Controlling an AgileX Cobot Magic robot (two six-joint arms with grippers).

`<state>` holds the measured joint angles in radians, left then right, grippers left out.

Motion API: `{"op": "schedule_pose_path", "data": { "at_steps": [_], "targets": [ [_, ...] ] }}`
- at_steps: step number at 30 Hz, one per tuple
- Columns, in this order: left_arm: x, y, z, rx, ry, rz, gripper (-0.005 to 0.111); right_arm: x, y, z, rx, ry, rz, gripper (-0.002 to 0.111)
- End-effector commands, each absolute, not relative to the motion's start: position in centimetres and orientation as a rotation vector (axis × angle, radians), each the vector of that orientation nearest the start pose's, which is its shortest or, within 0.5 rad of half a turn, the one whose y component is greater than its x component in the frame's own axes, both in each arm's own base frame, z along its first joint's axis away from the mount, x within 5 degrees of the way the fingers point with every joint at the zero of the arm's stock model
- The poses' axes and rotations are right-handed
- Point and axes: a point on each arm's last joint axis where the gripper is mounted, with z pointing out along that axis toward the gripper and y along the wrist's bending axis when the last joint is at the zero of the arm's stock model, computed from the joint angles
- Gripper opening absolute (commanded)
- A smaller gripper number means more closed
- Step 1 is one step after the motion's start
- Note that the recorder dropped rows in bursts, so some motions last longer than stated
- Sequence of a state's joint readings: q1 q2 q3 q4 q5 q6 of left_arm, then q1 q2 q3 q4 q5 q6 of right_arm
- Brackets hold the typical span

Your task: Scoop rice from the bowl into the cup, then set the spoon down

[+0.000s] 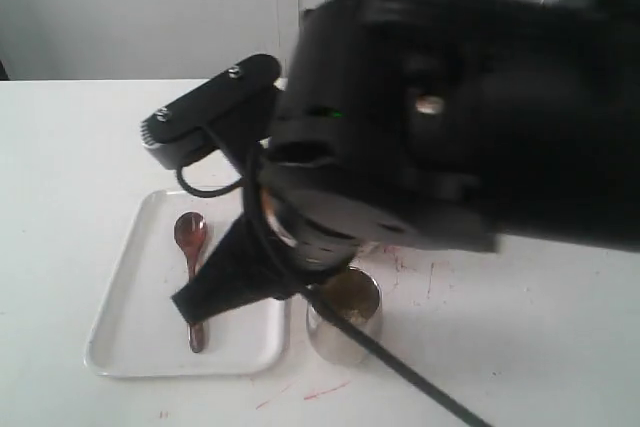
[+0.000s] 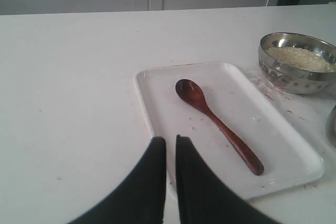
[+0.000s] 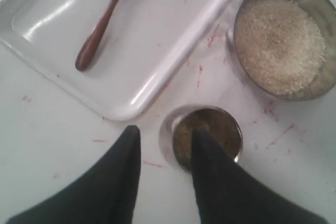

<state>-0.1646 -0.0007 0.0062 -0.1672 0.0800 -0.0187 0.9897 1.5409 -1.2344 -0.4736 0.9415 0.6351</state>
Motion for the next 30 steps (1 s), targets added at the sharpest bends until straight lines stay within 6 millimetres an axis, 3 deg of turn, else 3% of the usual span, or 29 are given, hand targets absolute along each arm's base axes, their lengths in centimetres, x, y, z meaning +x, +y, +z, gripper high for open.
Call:
{"op": "schedule_pose_path", "data": {
  "at_steps": [1, 3, 6, 8, 14, 19, 24, 30],
  "targets": [
    [5.5, -1.1, 20.6, -0.008, 1.566, -0.299, 0.014, 17.7, 21.2, 30.8, -0.723, 2.395, 0.030, 0.032],
    [5.5, -1.1, 20.6, -0.008, 1.566, -0.299, 0.014, 16.6, 19.7, 31.2, -0.715, 2.372, 0.069, 0.032],
    [5.5, -1.1, 20.6, -0.008, 1.566, -0.299, 0.014, 13.3, 16.0, 32.0, -0.671, 2.377, 0.237, 0.032],
    [5.5, -1.1, 20.6, -0.008, 1.566, -0.299, 0.014, 11.4, 14.2, 32.3, -0.749, 2.346, 0.317, 0.030],
    [5.5, -1.1, 20.6, -0.008, 1.566, -0.299, 0.014, 9.1, 10.7, 33.5, -0.739, 2.230, 0.388, 0.006],
    [5.5, -1.1, 20.6, -0.008, 1.566, -0.299, 0.014, 9.0, 9.6, 34.1, -0.734, 2.169, 0.341, 0.005],
    [5.5, -1.1, 20.6, -0.008, 1.566, -0.299, 0.014, 10.1, 9.1, 34.9, -0.761, 2.020, 0.174, 0.005],
    [5.5, -1.1, 20.6, -0.008, 1.566, -0.299, 0.014, 9.7, 10.1, 35.3, -0.825, 1.643, 0.328, 0.005]
  ]
}}
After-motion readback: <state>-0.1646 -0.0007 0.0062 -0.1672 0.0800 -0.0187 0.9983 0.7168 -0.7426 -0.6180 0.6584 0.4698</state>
